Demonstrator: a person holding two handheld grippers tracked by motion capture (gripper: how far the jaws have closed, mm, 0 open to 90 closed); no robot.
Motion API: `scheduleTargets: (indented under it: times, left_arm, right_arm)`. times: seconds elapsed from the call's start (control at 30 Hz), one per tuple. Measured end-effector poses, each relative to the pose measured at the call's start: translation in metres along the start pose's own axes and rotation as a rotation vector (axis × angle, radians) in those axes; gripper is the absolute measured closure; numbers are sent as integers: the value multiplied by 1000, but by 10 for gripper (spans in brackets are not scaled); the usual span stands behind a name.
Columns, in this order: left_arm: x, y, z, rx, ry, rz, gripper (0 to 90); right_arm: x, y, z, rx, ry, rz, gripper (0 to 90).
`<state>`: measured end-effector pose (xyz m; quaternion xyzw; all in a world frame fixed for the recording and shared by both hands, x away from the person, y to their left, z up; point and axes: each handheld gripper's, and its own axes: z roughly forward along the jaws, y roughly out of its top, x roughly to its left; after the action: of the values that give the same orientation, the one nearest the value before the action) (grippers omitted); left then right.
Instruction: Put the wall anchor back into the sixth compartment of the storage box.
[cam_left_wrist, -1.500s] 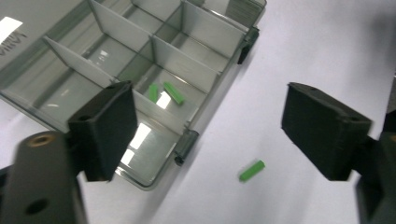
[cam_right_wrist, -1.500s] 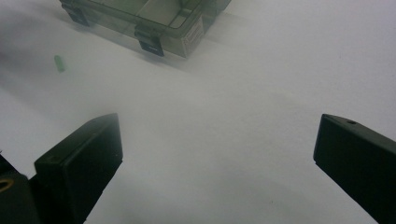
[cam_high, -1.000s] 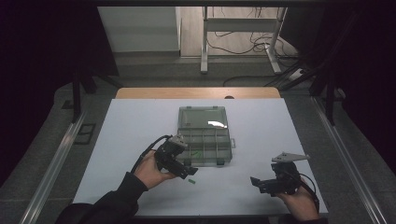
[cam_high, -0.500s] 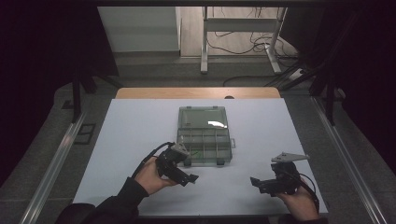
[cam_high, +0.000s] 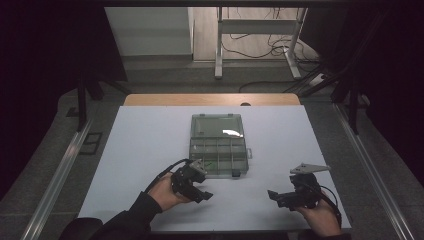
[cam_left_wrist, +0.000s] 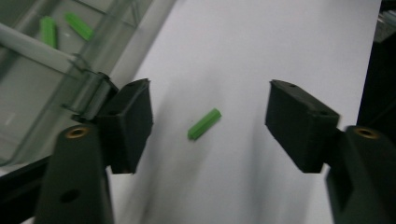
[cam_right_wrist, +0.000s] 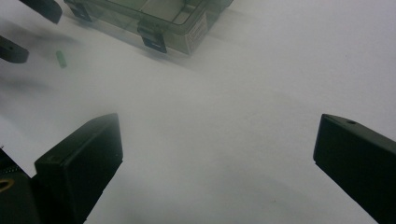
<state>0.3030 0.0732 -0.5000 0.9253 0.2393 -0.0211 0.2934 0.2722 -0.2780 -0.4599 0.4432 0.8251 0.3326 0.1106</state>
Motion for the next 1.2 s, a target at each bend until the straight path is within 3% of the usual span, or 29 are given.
scheduleTargets:
  times: [0.33,0.5,0.83,0.93,1.2]
  left_arm:
    - [3,-4,9,27,-17,17,543]
    - [3,-5,13,41,-15,43,589]
    - [-3,-6,17,58,48,112,742]
    - [-2,-6,16,66,37,108,833]
    - [2,-6,16,57,11,37,846]
  right_arm:
    - [0,0,1,7,3,-2,11]
    - [0,0,1,7,2,-8,11]
    - [1,0,1,11,3,-5,12]
    - [1,0,1,13,3,-5,13]
    - [1,0,1,14,4,-6,14]
